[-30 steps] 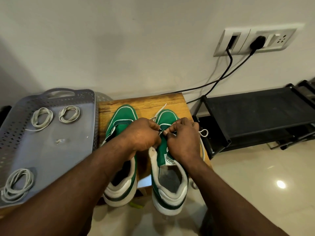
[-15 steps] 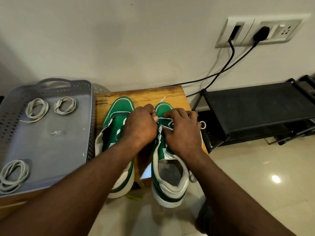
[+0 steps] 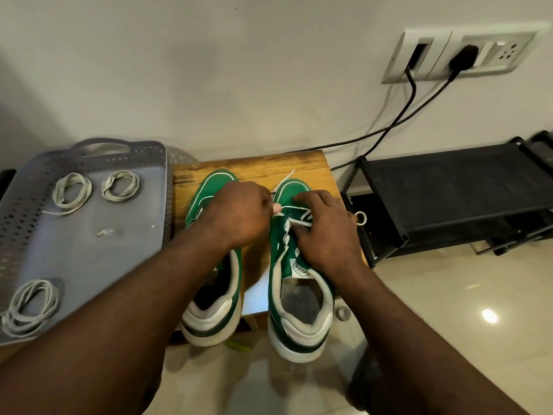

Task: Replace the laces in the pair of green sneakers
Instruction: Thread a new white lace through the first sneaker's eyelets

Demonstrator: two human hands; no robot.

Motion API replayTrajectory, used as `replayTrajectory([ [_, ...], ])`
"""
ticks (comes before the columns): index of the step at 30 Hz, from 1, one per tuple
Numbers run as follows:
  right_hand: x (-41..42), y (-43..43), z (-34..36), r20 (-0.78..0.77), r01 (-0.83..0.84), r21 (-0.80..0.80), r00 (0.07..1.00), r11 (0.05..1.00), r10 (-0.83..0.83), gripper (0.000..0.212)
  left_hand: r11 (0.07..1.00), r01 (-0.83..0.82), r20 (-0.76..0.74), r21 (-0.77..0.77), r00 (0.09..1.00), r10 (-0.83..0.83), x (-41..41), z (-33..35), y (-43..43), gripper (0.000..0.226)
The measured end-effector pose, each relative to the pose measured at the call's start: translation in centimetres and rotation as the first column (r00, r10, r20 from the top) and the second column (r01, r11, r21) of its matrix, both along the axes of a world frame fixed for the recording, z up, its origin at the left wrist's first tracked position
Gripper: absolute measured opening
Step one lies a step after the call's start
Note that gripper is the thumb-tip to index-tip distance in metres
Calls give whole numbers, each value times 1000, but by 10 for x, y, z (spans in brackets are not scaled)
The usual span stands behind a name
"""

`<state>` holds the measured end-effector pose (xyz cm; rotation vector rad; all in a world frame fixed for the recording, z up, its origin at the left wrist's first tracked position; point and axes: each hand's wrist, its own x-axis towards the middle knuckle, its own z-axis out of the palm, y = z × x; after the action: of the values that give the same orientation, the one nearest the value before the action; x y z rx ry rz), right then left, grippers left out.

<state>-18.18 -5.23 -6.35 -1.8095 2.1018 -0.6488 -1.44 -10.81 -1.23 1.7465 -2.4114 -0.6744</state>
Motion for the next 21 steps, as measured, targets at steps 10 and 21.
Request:
replayTrajectory([
  [10, -1, 1, 0, -34, -18, 6, 999, 1000, 18, 57, 875, -55, -788, 482, 410, 460, -6, 40, 1, 24],
  [21, 1, 0, 0, -10, -16, -3, 1000, 1000, 16, 56, 997, -26, 130, -73, 991, 35, -1, 7, 3, 21],
])
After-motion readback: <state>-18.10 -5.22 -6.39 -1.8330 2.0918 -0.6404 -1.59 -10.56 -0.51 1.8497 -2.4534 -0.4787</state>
